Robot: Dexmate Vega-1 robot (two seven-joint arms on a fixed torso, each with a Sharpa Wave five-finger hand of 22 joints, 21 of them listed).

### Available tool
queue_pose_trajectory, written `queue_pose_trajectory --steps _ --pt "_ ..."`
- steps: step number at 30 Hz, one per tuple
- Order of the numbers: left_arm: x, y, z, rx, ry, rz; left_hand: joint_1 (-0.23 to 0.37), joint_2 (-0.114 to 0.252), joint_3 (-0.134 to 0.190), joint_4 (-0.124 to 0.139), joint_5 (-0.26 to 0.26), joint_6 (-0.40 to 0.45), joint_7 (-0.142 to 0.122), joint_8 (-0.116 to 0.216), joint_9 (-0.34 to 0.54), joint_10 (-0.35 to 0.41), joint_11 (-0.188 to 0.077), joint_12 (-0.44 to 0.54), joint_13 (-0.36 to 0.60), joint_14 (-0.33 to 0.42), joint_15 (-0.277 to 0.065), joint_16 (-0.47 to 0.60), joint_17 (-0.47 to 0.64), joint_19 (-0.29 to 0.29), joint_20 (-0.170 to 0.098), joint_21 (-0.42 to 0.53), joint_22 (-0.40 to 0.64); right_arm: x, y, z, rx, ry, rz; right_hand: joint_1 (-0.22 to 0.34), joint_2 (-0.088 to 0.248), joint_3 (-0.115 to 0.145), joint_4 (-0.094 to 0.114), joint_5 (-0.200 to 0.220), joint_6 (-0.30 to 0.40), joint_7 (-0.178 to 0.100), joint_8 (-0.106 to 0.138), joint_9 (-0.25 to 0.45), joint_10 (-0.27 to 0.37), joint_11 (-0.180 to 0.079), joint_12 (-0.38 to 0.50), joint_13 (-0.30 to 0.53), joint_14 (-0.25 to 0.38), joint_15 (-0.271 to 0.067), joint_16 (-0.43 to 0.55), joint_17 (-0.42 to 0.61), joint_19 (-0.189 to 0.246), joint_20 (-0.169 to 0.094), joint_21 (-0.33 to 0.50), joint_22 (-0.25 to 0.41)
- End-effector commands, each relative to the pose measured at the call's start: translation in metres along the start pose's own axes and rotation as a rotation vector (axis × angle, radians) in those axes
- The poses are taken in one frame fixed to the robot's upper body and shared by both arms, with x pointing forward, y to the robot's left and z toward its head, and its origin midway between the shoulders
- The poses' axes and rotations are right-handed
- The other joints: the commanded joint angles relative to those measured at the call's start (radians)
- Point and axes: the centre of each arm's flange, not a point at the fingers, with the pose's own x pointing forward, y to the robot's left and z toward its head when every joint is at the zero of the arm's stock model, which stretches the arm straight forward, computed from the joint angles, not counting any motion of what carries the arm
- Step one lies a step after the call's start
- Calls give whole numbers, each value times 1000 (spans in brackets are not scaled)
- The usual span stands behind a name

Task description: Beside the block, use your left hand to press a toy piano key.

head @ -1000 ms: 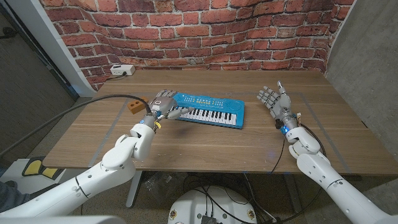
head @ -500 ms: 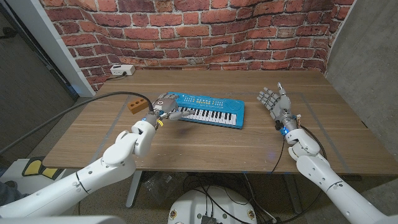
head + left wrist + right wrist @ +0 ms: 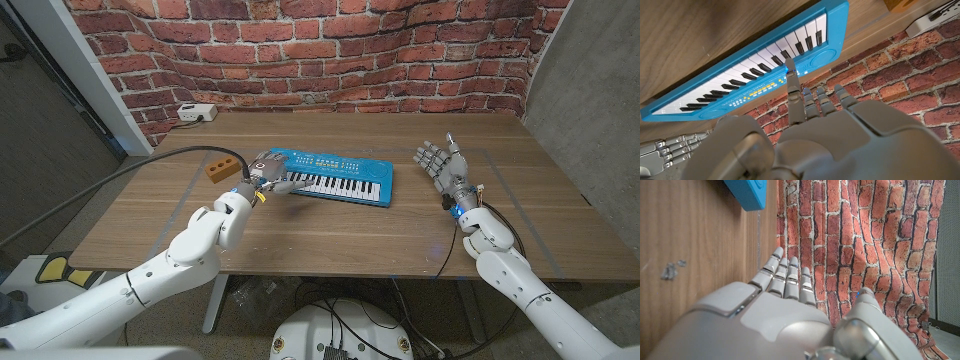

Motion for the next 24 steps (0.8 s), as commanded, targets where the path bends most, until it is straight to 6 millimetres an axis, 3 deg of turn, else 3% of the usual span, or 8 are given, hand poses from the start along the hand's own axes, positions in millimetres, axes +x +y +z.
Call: queue_pose_trajectory --steps 1,10,24 --pt "1 -8 2 18 6 -6 -1 12 -20 1 4 -68 -32 -34 3 -77 -3 -16 3 -56 -14 -8 2 -34 -4 -7 5 -1 1 1 -3 1 0 2 9 4 -7 4 7 -1 -2 5 8 1 7 4 9 -4 -2 3 11 4 -7 4" --pt "3 -12 5 24 -7 -35 -4 18 -29 5 4 -82 -68 -35 3 -103 -8 -11 4 -88 -16 -5 3 -69 -12 -11 6 -1 1 3 -8 -3 2 2 9 3 -7 4 8 -2 -1 5 8 0 7 4 9 -4 -3 3 12 5 -9 4" --pt "4 -15 9 35 -15 -50 -6 22 -35 7 4 -59 -71 -26 3 -100 -12 -3 3 -85 -19 2 3 -76 -14 -8 7 -1 0 3 -8 -5 -1 2 10 3 -8 4 8 -2 -2 5 9 -1 7 4 11 -4 -2 2 14 5 -13 4"
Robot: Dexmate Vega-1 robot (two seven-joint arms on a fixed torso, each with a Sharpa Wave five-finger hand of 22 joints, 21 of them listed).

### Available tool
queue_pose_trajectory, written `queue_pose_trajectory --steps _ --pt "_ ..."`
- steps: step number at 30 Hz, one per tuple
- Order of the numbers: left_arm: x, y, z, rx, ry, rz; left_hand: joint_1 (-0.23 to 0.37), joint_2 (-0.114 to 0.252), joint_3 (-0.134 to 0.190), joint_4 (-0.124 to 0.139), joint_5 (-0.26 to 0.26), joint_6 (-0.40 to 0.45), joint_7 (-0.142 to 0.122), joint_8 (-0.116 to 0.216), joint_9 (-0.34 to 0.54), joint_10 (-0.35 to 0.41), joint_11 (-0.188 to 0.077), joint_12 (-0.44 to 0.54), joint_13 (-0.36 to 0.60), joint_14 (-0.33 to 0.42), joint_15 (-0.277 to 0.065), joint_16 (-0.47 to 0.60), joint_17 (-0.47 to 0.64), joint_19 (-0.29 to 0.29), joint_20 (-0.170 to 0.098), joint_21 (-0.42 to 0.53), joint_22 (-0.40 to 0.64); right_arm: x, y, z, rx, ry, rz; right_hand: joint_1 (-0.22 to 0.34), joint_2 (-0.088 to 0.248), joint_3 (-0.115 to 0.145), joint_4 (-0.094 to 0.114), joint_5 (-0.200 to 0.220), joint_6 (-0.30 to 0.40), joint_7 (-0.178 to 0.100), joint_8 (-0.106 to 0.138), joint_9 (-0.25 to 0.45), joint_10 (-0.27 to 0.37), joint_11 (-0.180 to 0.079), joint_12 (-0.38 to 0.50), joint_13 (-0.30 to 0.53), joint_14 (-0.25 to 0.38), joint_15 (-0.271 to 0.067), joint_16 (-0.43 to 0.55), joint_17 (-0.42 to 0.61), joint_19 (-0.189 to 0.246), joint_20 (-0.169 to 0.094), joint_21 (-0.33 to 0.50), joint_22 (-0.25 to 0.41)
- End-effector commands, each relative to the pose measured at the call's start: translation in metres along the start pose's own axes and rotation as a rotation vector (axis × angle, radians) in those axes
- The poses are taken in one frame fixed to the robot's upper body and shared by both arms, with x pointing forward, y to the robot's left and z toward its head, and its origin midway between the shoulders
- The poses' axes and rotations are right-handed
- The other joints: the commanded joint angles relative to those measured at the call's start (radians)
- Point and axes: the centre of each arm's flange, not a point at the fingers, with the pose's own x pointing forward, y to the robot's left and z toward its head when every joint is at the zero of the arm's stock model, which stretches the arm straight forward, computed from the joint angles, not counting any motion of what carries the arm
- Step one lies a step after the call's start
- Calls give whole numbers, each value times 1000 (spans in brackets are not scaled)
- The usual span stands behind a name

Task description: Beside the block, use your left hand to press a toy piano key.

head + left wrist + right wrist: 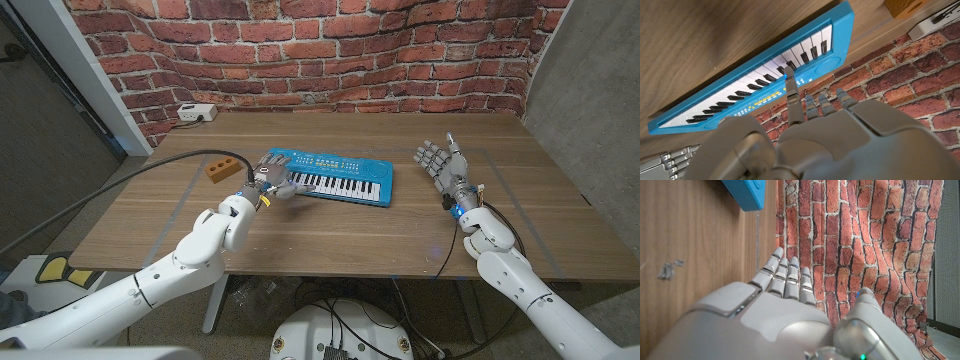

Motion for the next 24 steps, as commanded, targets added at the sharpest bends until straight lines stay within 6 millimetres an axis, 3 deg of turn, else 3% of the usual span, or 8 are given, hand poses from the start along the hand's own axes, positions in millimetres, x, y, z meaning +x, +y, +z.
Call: queue_pose_trajectory --steps 1,12,24 --pt "2 -3 4 9 -9 -15 2 7 -10 0 3 9 0 6 3 -2 -6 7 4 -5 -18 5 2 -13 0 1 2 -1 -1 1 -5 -1 -1 2 11 3 -8 4 8 -2 -2 5 9 -1 7 4 6 1 -2 2 10 1 -4 4" --pt "5 -7 8 10 -15 -23 4 11 -13 0 4 13 -14 6 3 7 -4 13 3 3 -20 9 2 -11 -7 6 2 0 -2 2 -6 2 -6 2 11 3 -9 4 9 -3 -2 5 10 -1 7 4 7 1 -2 2 12 2 -7 4" --pt "5 -11 9 13 -10 -45 7 14 -17 -1 4 37 -8 13 3 16 -4 18 3 8 -20 12 1 -17 -5 7 2 2 -4 1 2 -1 -10 1 11 2 -10 4 8 -3 -3 5 10 -1 7 4 8 1 -2 3 13 2 -10 5"
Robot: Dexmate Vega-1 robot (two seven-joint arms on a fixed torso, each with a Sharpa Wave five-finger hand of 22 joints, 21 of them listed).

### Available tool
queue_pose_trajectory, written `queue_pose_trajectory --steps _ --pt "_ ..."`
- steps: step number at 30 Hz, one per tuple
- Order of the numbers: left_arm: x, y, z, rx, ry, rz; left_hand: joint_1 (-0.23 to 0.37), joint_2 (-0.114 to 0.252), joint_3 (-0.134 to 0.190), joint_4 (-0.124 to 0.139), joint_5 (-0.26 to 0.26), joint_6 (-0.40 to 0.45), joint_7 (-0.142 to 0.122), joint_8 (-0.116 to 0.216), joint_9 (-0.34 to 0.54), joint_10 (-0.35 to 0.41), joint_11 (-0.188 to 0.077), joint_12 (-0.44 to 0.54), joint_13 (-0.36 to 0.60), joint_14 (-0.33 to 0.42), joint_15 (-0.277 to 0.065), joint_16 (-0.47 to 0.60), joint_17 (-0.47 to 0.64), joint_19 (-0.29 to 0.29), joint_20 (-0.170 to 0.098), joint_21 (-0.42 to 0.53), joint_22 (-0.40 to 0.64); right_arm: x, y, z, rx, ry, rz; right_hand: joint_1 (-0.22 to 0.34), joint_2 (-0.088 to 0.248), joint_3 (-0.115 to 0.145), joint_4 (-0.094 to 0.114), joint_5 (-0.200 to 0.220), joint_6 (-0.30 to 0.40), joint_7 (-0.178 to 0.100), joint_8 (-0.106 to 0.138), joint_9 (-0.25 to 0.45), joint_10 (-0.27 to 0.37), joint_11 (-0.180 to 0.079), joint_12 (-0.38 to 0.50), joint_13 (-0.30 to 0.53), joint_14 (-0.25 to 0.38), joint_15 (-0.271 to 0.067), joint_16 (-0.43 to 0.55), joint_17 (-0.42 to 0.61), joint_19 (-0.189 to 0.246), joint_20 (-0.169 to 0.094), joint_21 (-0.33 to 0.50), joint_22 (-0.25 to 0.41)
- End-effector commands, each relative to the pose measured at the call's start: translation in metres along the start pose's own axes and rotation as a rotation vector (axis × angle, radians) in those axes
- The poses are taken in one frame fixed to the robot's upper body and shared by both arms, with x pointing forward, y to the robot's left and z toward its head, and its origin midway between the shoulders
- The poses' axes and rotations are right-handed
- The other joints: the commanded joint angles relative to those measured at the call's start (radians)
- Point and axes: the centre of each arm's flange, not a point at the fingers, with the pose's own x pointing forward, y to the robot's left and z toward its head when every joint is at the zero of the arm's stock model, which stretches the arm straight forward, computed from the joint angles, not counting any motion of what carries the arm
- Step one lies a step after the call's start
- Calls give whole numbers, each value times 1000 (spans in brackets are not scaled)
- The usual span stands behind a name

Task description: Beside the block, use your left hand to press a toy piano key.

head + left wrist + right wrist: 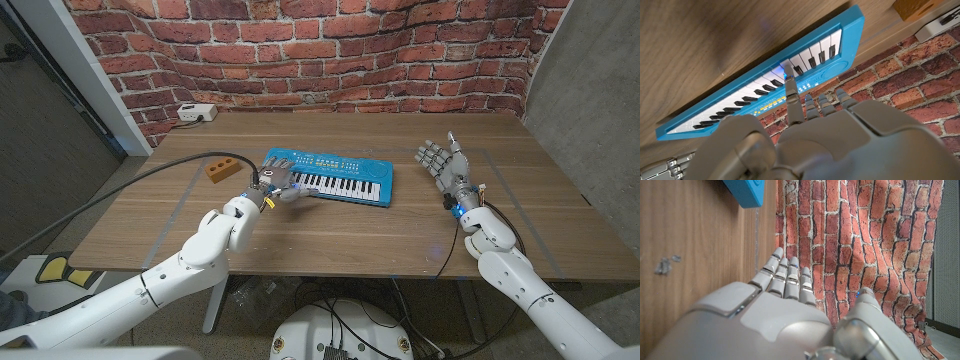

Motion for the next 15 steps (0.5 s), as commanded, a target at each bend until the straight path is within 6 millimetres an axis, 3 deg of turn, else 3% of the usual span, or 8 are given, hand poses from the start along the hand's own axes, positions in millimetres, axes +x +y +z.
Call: queue_pose_trajectory --steps 1,15 --pt "1 -4 1 0 2 -19 -2 5 -9 -1 4 12 0 6 3 12 0 8 3 4 -24 4 1 -12 0 7 2 2 -1 -1 3 2 -1 0 11 0 -3 4 8 -3 -3 5 10 -1 7 4 7 2 -3 2 6 -5 -4 4" --pt "0 -10 0 -16 3 -35 0 7 -12 -2 4 24 3 7 3 15 -2 10 3 6 -24 4 1 -13 1 9 2 5 3 -2 0 8 5 0 13 0 -3 4 9 -2 -3 5 10 -1 6 4 8 1 -3 3 8 -5 -7 5"
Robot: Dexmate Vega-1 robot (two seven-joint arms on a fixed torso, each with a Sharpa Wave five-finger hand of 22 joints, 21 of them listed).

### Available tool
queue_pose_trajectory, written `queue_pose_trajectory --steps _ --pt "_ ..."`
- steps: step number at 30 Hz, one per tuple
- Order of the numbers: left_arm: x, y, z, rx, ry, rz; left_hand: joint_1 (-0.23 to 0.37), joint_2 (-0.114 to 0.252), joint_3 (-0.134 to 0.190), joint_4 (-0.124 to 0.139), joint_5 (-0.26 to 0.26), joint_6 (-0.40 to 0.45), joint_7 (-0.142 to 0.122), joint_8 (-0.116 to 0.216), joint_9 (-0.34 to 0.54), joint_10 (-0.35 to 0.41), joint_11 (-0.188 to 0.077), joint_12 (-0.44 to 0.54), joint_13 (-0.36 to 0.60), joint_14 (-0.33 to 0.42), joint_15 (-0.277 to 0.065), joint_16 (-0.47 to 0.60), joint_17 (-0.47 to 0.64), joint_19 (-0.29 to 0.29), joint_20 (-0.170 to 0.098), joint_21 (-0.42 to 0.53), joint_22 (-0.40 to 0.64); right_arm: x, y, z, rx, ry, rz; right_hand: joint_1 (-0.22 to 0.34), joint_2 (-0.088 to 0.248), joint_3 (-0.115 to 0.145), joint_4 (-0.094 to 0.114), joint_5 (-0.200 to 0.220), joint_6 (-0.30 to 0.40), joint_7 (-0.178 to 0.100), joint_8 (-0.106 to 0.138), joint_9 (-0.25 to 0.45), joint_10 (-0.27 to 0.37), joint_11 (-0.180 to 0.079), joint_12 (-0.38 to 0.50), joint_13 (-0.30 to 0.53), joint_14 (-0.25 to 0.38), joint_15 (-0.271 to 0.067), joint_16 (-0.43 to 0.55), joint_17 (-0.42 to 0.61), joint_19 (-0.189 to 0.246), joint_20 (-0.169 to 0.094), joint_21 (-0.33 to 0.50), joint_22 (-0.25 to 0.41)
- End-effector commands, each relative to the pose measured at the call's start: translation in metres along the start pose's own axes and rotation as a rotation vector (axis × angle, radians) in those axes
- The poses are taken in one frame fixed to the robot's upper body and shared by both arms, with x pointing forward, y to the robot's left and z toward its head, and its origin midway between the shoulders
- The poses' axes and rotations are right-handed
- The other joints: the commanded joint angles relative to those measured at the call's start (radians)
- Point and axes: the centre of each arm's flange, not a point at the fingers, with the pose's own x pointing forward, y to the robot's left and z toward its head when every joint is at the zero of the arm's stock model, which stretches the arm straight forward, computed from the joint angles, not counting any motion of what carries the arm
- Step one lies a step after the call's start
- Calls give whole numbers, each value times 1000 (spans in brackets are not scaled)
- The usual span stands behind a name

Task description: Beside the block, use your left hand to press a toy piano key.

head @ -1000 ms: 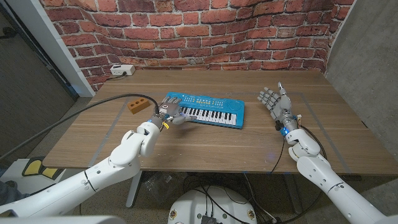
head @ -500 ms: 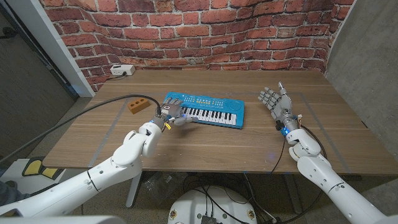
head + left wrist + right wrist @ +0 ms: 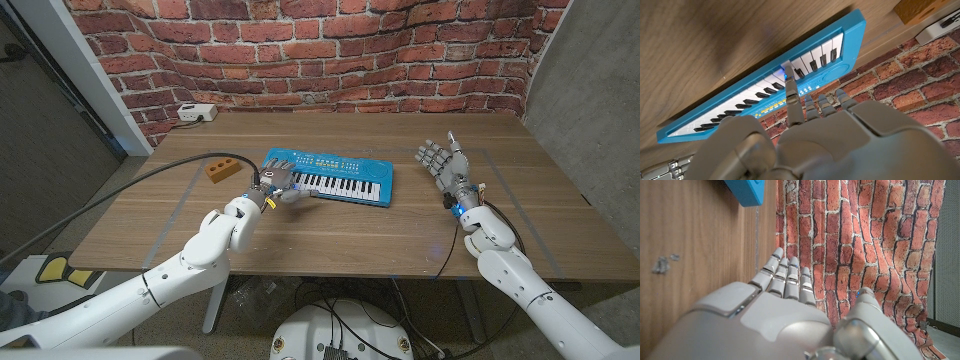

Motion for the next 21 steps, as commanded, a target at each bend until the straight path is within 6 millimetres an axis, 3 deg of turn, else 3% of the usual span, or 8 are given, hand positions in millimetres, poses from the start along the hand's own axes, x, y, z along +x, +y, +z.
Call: queue_pose_trajectory --steps 1,21 --pt "-1 -7 0 -18 0 -20 1 7 -6 0 4 13 1 8 2 7 1 9 3 6 -25 4 4 -13 1 4 2 3 3 -1 -7 6 10 0 13 0 -3 4 9 -2 -3 5 10 -1 6 4 8 1 -3 3 8 -5 -2 5" --pt "-3 -15 -2 -52 9 -37 4 10 -9 -1 5 24 3 9 3 17 4 13 3 15 -25 7 3 -12 3 7 2 7 6 0 -13 9 14 0 13 -1 -5 4 9 -3 -3 5 11 0 6 4 8 1 -3 2 10 -5 -6 5"
